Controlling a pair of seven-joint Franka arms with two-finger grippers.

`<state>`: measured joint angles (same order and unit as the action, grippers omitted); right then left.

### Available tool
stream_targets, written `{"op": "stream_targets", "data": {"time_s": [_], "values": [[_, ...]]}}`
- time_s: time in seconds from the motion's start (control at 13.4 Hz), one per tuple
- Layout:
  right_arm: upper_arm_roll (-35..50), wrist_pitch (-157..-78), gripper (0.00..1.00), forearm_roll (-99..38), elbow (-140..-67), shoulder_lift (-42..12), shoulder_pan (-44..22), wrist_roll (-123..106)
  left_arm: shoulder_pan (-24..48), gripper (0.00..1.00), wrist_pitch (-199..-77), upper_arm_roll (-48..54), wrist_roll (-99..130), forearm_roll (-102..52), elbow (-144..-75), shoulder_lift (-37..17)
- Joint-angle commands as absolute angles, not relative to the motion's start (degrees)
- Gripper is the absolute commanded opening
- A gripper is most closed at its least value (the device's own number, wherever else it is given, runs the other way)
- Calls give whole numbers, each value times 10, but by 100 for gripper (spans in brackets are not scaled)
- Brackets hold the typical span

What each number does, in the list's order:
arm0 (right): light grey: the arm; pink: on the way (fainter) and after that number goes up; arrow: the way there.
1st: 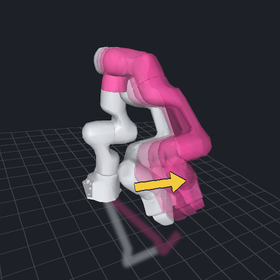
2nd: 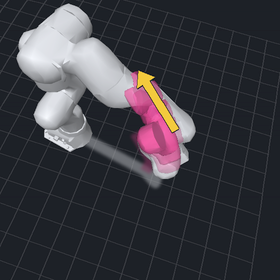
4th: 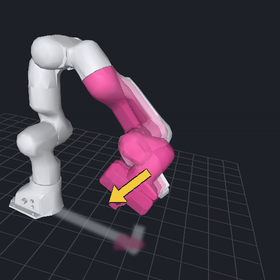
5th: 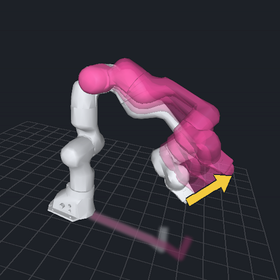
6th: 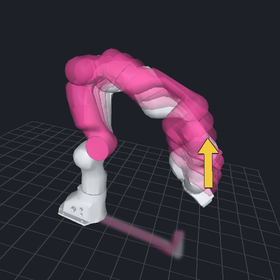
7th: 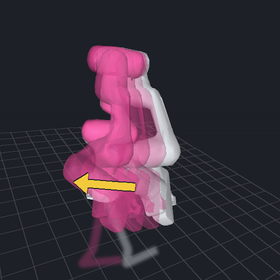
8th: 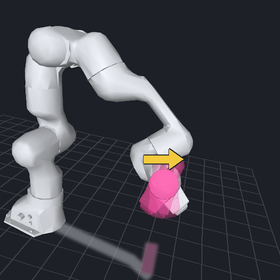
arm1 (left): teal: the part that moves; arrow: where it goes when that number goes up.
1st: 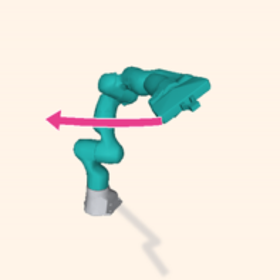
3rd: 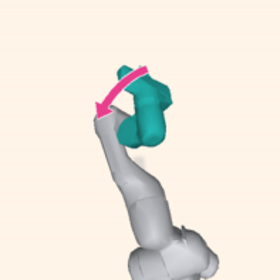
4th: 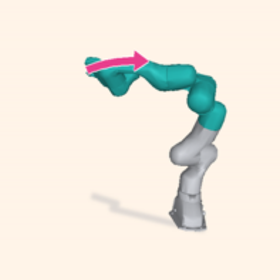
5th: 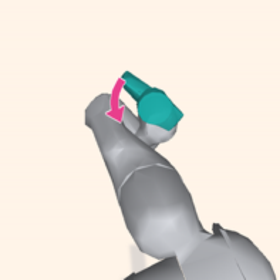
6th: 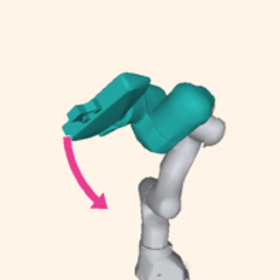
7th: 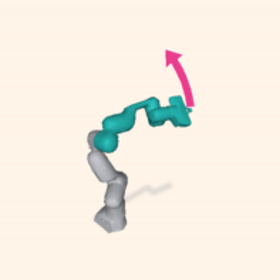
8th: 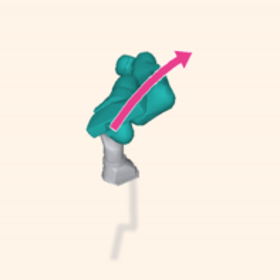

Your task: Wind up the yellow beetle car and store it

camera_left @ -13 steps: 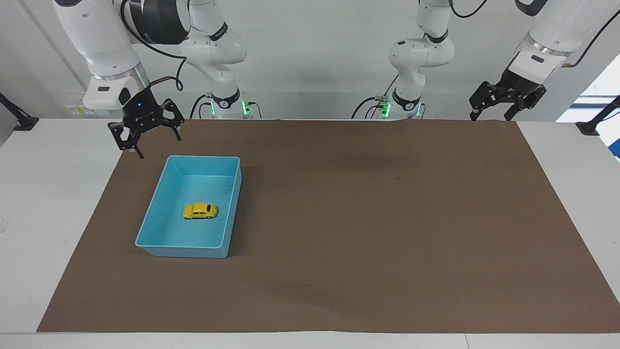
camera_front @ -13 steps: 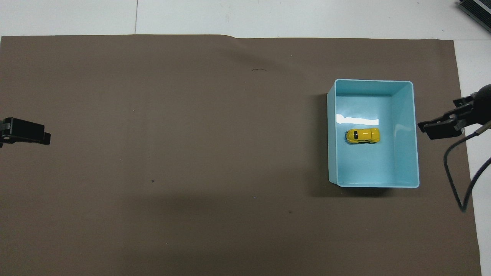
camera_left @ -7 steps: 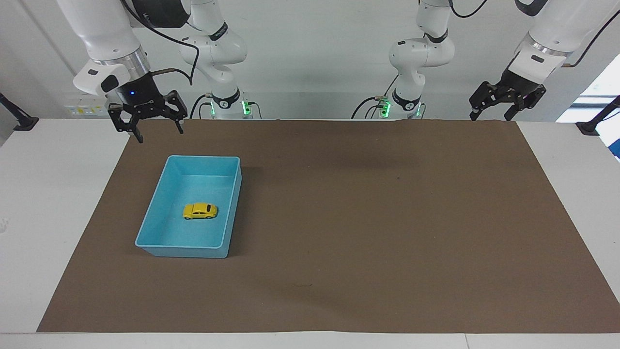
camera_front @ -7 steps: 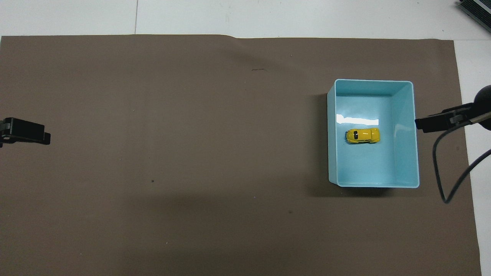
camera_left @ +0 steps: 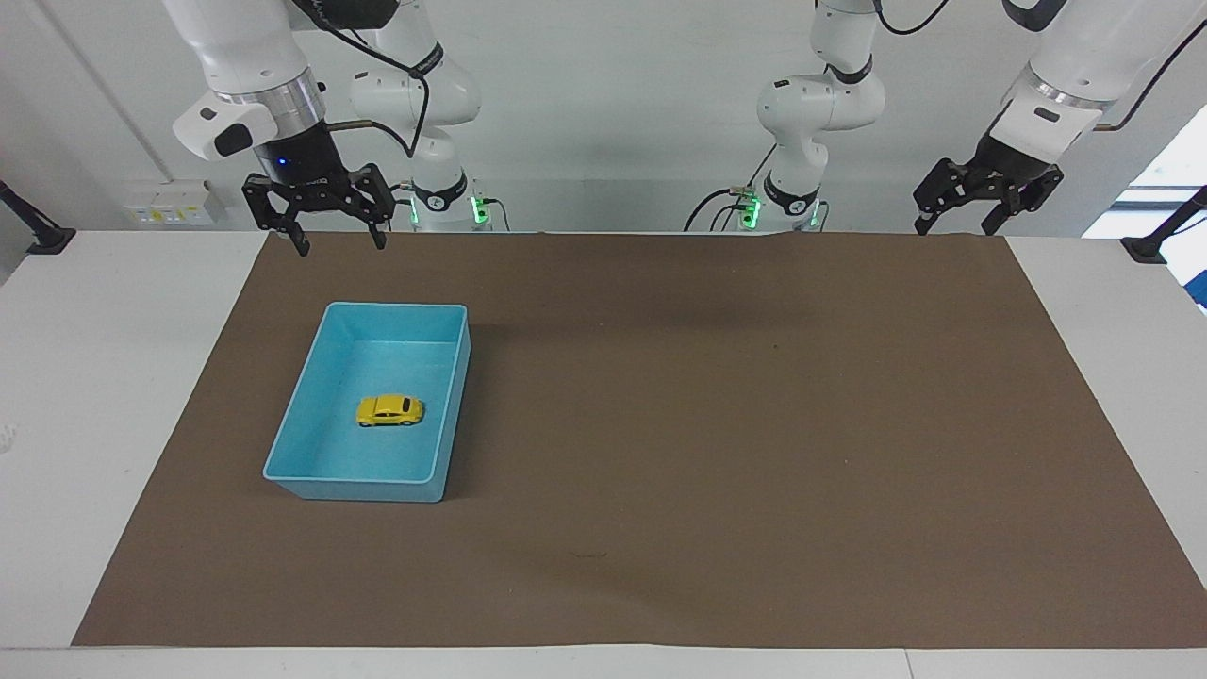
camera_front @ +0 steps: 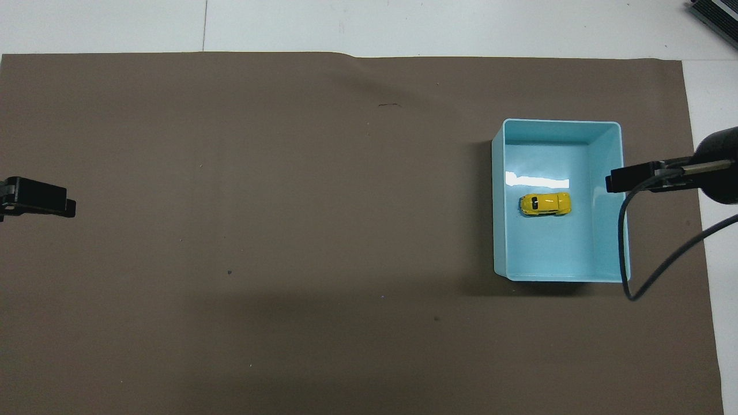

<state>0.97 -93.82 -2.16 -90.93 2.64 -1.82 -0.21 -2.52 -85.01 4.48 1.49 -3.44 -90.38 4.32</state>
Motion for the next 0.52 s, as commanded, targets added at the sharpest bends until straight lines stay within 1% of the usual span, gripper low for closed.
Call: {"op": "stream_targets", "data": {"time_s": [0.0,0.45], "values": [[12,-926,100,-26,-904,26,0,9,-31,100,-844,47,11,-28,-905,47],[8,-927,100,-25,-904,28,4,9,-30,100,-844,47,11,-28,-906,47]]}}
